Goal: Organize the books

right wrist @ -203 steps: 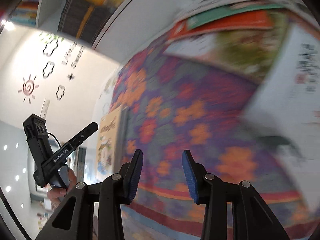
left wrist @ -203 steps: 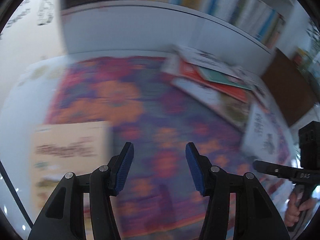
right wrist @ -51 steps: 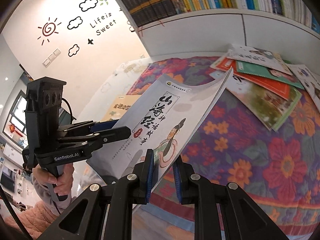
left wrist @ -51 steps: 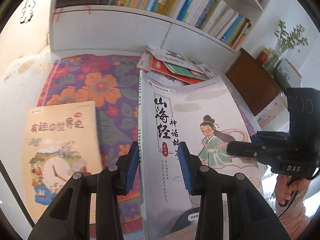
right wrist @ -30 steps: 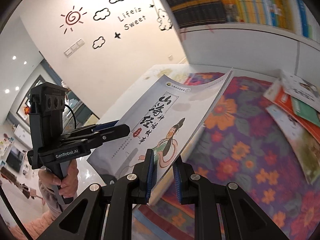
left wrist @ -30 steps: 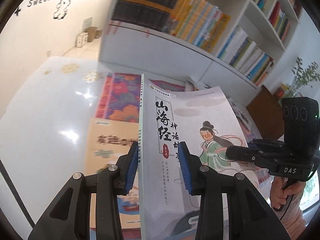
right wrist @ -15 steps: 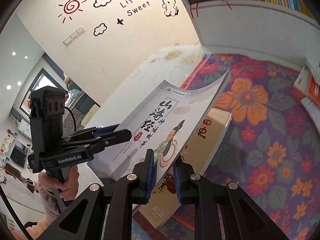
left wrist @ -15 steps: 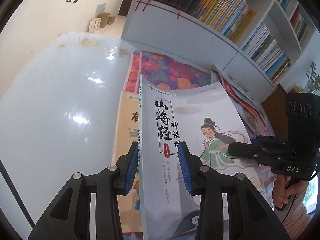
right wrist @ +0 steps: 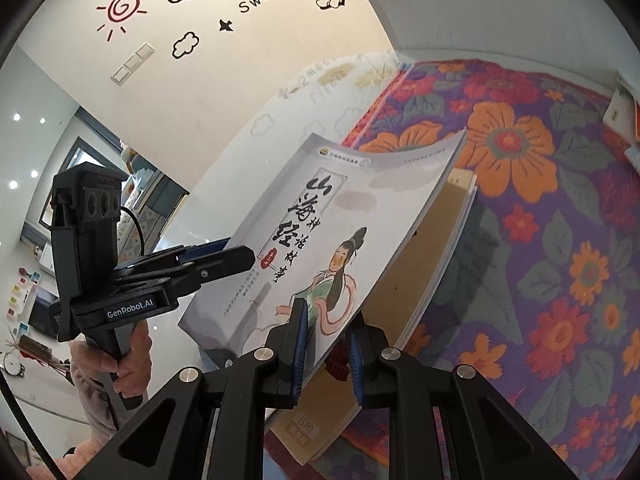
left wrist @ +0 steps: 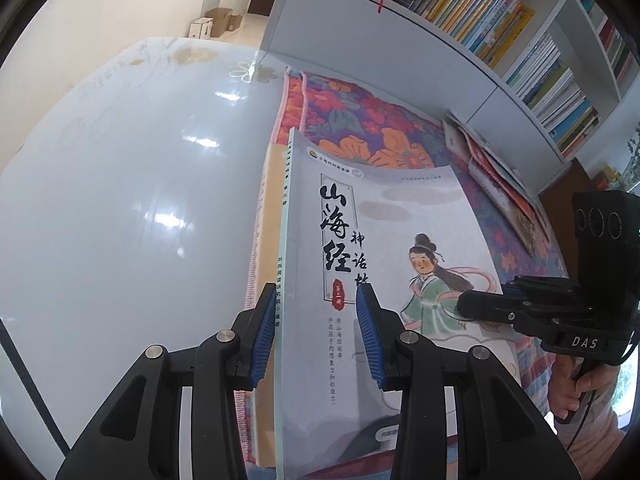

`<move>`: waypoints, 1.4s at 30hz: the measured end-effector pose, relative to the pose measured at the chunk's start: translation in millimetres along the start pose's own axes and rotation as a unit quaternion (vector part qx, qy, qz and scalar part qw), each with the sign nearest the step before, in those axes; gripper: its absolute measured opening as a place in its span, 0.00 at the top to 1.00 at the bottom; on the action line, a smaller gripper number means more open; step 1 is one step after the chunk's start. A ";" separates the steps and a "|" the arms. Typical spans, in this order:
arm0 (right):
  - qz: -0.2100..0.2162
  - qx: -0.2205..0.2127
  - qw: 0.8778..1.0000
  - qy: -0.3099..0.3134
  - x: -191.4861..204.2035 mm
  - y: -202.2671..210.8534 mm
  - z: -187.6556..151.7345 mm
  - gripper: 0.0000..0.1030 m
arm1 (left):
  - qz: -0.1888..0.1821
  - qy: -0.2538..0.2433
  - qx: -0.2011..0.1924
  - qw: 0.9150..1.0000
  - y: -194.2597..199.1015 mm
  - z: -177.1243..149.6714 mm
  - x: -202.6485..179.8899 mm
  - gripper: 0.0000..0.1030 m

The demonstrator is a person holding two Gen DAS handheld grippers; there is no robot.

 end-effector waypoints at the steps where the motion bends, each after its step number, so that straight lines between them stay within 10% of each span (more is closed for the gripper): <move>1: 0.001 0.000 1.000 -0.002 -1.6 -0.5 -0.3 0.83 | 0.001 0.000 0.002 1.000 -0.7 -1.1 0.4 0.66; 42: -0.013 0.014 0.996 -0.086 -36.1 10.8 -6.7 0.80 | 0.013 -0.003 0.037 0.999 -10.5 -7.3 -31.1 0.63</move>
Point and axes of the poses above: each gripper's, at about its wrist camera, not at the fingertips, and y roughly against the way its jaws point, x to its left, z to its top, the point moved 2 cm from there along -y, roughly the way its jaws point, and after that the axes turned 7 degrees about -y, right-handed, at the moved point
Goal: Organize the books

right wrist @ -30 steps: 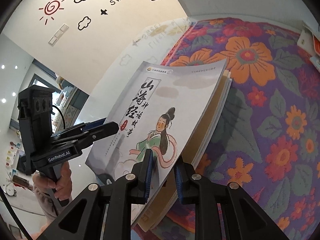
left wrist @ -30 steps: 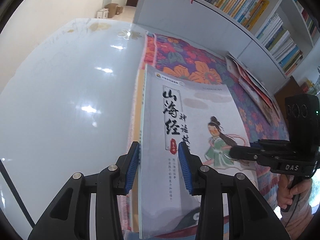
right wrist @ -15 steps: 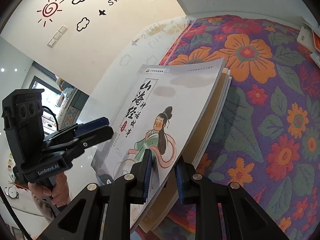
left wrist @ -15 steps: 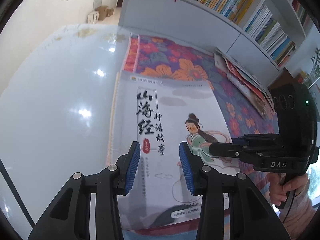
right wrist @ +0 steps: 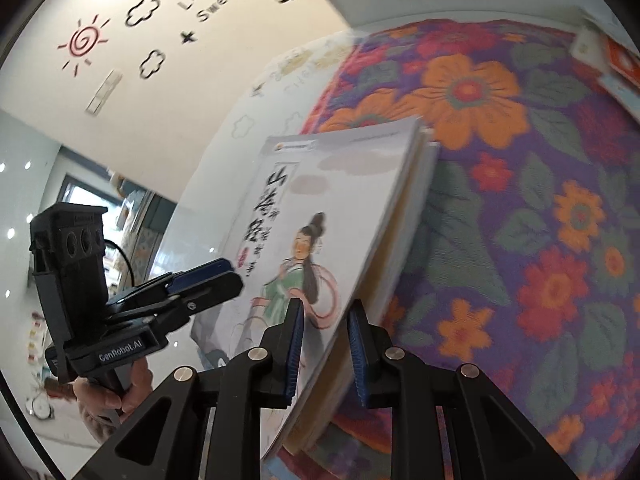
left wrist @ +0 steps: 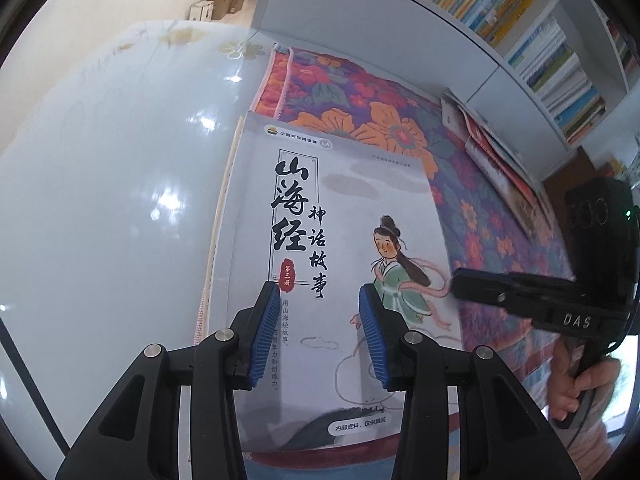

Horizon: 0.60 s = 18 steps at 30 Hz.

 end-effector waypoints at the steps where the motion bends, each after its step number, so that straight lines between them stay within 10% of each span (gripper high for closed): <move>1: -0.015 -0.005 1.000 -0.001 -4.3 4.7 -1.7 0.80 | 0.007 -0.004 0.000 1.000 -0.4 -0.4 -2.0 0.63; 8: -0.013 -0.004 1.000 -0.022 -28.7 23.3 -11.4 0.80 | 0.049 0.017 0.009 0.999 -2.9 2.9 -12.7 0.57; 18: -0.018 -0.088 0.994 -0.055 -92.6 138.3 -14.3 0.80 | -0.005 0.033 -0.004 0.999 -16.8 55.6 -81.9 0.57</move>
Point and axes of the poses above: each gripper's, at about its wrist camera, not at the fingertips, and y roughly against the way its jaws point, x to its left, z to its top, the point moved 2 cm from there along -y, roughly the way its jaws point, and after that the axes turned 7 degrees about -y, right-handed, at the moved point
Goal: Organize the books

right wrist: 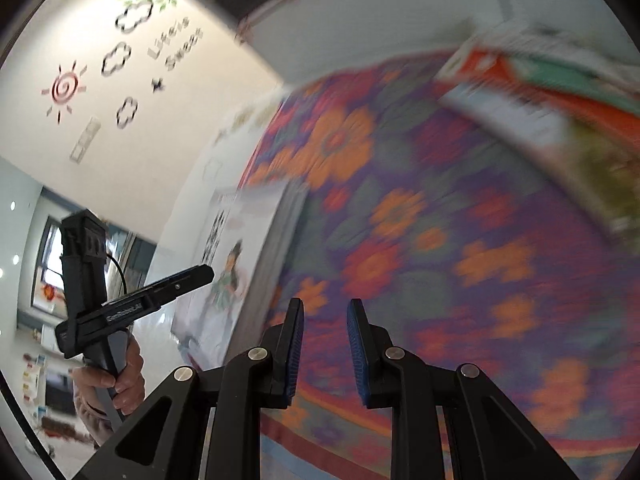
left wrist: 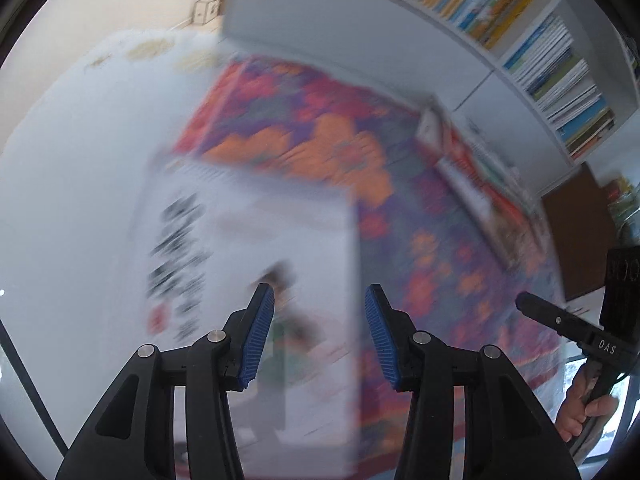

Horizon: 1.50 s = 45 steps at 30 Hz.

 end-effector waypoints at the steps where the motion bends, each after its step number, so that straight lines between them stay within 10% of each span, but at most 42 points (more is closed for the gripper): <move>1: -0.004 -0.015 1.000 -0.004 -12.4 16.5 6.8 0.80 | -0.004 -0.007 -0.012 1.000 -5.4 13.5 -18.5 0.57; 10: -0.033 -0.138 0.987 -0.077 -143.2 113.4 77.0 0.80 | -0.025 -0.061 -0.109 0.992 -68.6 97.2 -165.3 0.56; 22: -0.035 -0.177 0.970 -0.164 -262.8 83.3 182.0 0.80 | -0.013 -0.040 -0.090 0.995 -176.2 167.0 -198.7 0.56; 39: -0.066 -0.178 0.970 -0.150 -270.9 49.1 206.8 0.79 | -0.017 -0.127 -0.100 0.987 -205.8 159.6 -234.5 0.56; 45: -0.045 -0.176 0.969 -0.168 -277.8 45.9 208.2 0.79 | 0.006 -0.048 -0.148 0.988 -186.0 163.6 -204.0 0.54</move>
Point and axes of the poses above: each gripper's, at about its wrist camera, not at the fingertips, and y roughly against the way its jaws point, x to its left, z to its top, the point moved 2 cm from there along -y, roughly the way its jaws point, and after that the axes turned 7 degrees about -y, right-handed, at the moved point
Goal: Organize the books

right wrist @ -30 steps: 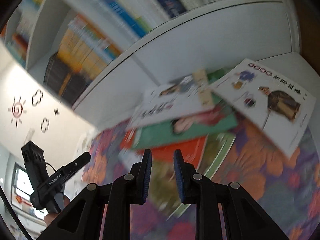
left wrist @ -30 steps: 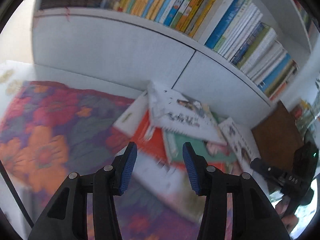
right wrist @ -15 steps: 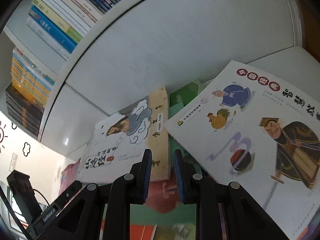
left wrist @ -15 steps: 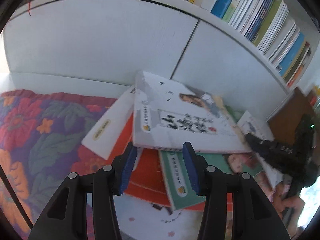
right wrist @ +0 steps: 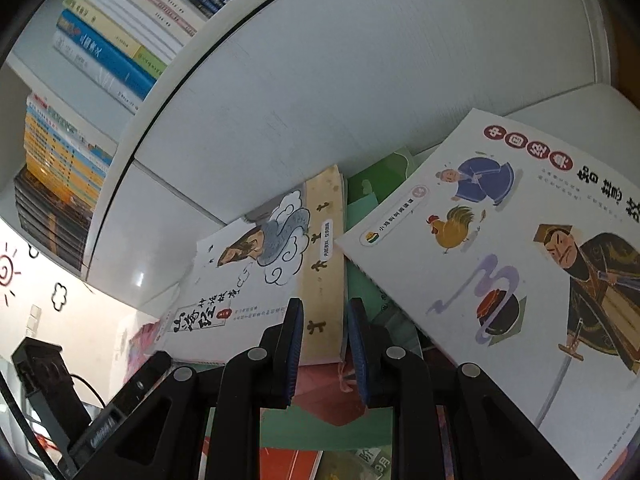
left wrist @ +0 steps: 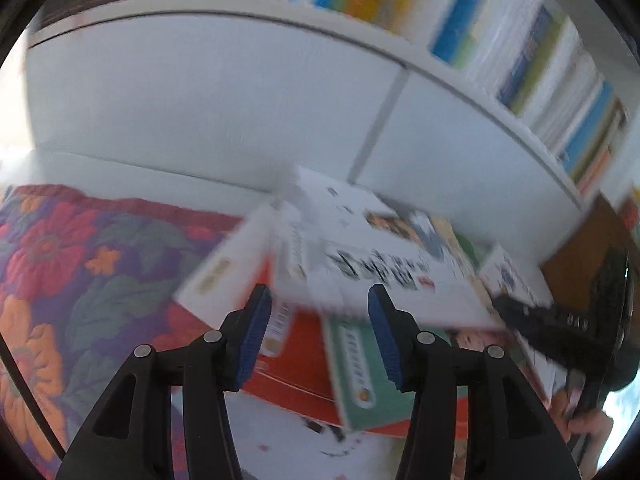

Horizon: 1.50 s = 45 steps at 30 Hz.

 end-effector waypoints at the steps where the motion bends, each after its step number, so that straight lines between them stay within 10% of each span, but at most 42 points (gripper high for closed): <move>1: 0.002 0.000 1.000 -0.003 -1.2 0.6 0.2 0.79 | 0.003 0.009 -0.014 1.000 5.0 0.9 4.7 0.54; 6: -0.002 -0.001 1.000 0.001 -0.2 1.6 -1.0 0.79 | -0.044 0.051 0.003 0.998 1.7 2.4 15.3 0.54; 25: -0.023 0.032 0.998 0.039 8.7 23.8 -26.9 0.74 | -0.004 -0.132 0.041 0.990 31.1 -1.6 -31.4 0.47; 34: -0.002 0.113 0.993 0.035 -1.2 94.9 -129.7 0.72 | -0.032 -0.176 0.105 0.978 107.0 -78.4 -16.9 0.47; 38: 0.046 0.221 0.972 0.059 9.4 117.6 -210.3 0.74 | -0.007 -0.180 0.128 0.975 126.2 -110.8 1.2 0.49; 45: 0.007 0.094 0.984 0.153 40.0 149.5 -169.8 0.66 | -0.019 -0.125 0.172 0.977 149.6 -156.2 7.7 0.49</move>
Point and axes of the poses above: each gripper's, at about its wrist camera, not at the fingertips, and y roughly against the way its jaws point, x to its left, z to its top, the point moved 2 cm from there along -y, roughly the way its jaws point, and after that the axes turned 7 degrees about -y, right-handed, at the moved point
